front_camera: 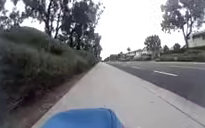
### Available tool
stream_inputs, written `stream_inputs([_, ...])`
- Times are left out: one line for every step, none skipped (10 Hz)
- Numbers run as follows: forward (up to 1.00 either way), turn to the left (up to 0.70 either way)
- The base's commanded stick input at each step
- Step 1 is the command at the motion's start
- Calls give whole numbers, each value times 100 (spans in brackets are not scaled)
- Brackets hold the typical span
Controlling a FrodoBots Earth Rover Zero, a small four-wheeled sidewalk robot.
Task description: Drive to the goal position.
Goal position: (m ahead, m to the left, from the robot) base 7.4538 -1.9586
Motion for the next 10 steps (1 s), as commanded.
stream_inputs([100, 0])
stream_inputs([100, 0])
stream_inputs([100, 0])
stream_inputs([100, 0])
stream_inputs([100, 0])
stream_inputs([100, 0])
stream_inputs([100, 0])
stream_inputs([100, 0])
stream_inputs([100, 0])
stream_inputs([100, 0])
